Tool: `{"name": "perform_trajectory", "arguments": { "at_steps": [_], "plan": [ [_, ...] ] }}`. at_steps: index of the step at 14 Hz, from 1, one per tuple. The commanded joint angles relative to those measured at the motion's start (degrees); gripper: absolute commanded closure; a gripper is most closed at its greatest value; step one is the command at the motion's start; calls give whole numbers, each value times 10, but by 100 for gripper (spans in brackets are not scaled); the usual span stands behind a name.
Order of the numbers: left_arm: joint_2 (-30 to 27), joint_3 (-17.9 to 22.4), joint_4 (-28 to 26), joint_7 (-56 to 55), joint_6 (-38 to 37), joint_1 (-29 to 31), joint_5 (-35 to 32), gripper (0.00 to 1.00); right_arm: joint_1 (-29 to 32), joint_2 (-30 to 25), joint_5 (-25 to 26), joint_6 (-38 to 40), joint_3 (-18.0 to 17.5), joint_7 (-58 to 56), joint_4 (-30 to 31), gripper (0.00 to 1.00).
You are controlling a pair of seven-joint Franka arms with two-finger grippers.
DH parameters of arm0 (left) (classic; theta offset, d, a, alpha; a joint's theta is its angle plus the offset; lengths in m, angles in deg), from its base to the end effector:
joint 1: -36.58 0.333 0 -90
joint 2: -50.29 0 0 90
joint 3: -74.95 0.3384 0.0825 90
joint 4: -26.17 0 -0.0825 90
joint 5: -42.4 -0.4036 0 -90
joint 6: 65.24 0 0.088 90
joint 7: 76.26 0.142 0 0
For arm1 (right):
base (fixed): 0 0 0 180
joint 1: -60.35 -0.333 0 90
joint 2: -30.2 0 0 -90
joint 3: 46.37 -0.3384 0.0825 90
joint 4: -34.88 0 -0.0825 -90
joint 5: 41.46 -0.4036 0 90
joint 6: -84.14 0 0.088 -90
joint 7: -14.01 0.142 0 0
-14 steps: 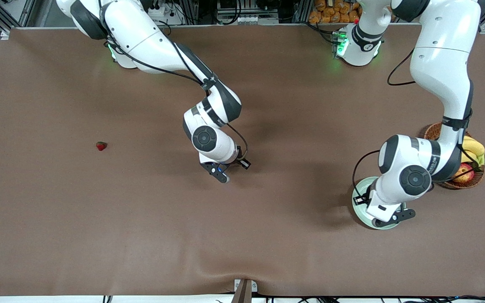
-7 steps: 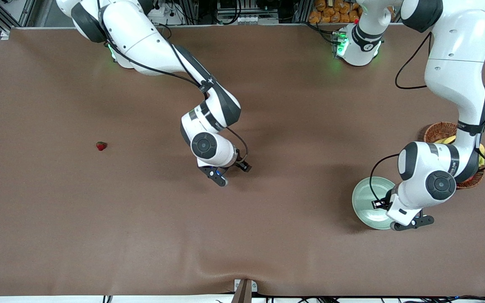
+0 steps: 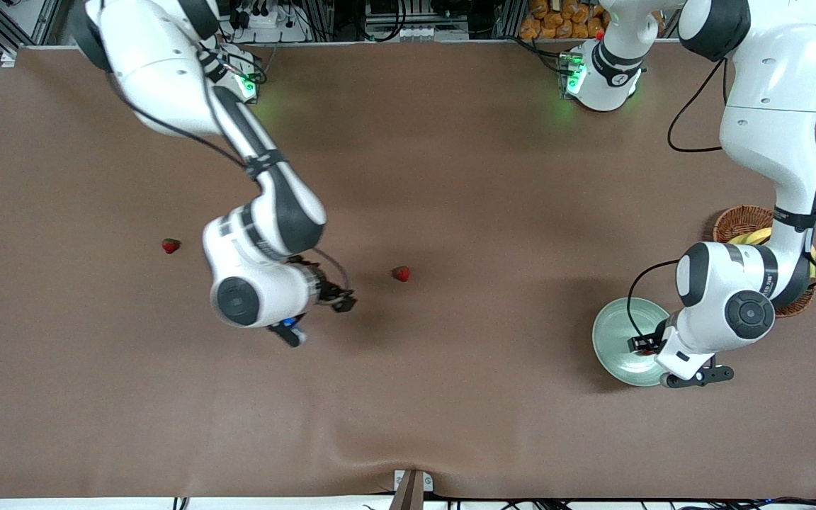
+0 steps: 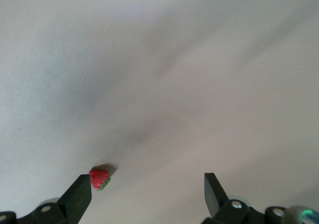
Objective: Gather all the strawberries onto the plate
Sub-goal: 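Release the second strawberry mid-table with the right gripper while the left gripper returns, then grasp the second strawberry with the left gripper while the right gripper reaches the third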
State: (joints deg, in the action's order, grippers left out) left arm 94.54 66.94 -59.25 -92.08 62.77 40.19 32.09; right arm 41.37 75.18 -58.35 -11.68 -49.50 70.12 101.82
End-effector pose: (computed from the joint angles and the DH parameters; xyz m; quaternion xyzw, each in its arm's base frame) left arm 0.7431 -0.0321 0.1833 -0.9978 -0.0625 0.0058 0.0227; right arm 0.6848 0.3088 0.2865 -0.9218 0.3239 0.2093 0.0394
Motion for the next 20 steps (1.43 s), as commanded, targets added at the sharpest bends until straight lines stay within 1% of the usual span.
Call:
{"name": "perform_trajectory", "arguments": {
  "at_steps": [1, 3, 4, 6, 7, 9, 10, 11, 12, 14, 16, 18, 20],
  "plan": [
    [-59, -2, -8, -34, -74, -40, -17, 0, 52, -37, -2, 52, -8, -80, 6, 0],
    [-88, -2, -6, -91, -142, -101, -17, 0, 104, -62, 12, 88, -6, -153, 14, 0],
    [-94, -2, -5, -116, -158, -135, -16, 0, 129, -69, 30, 104, -6, -193, 19, 0],
    [-95, -2, -1, -179, -159, -198, -9, 0, 155, -86, 61, 121, -6, -281, 32, 0],
    [-94, -2, 1, -213, -159, -227, -9, 0, 169, -102, 78, 115, -6, -312, 52, 0],
    [-84, -15, 5, -256, -151, -275, -6, 0, 192, -124, 107, 103, -6, -382, 85, 0],
    [-69, -24, 14, -270, -140, -298, 5, 0, 205, -137, 115, 88, -6, -427, 107, 0],
    [-56, -25, 24, -290, -123, -323, 10, 0, 223, -156, 122, 60, -6, -472, 146, 0],
    [-44, -25, 25, -313, -96, -344, 11, 0, 242, -183, 125, 16, -6, -516, 198, 0],
    [-17, -25, 26, -361, -24, -380, 12, 0, 257, -232, 129, -73, -5, -575, 304, 0],
    [2, -23, 26, -381, 0, -402, 11, 0, 273, -244, 147, -113, -4, -602, 351, 0],
    [17, -23, 32, -381, 35, -406, 11, 0, 296, -245, 148, -140, -5, -634, 389, 0],
    [40, -23, 52, -381, 50, -412, 11, 0, 297, -271, 149, -199, -5, -639, 459, 0]
  ]
}}
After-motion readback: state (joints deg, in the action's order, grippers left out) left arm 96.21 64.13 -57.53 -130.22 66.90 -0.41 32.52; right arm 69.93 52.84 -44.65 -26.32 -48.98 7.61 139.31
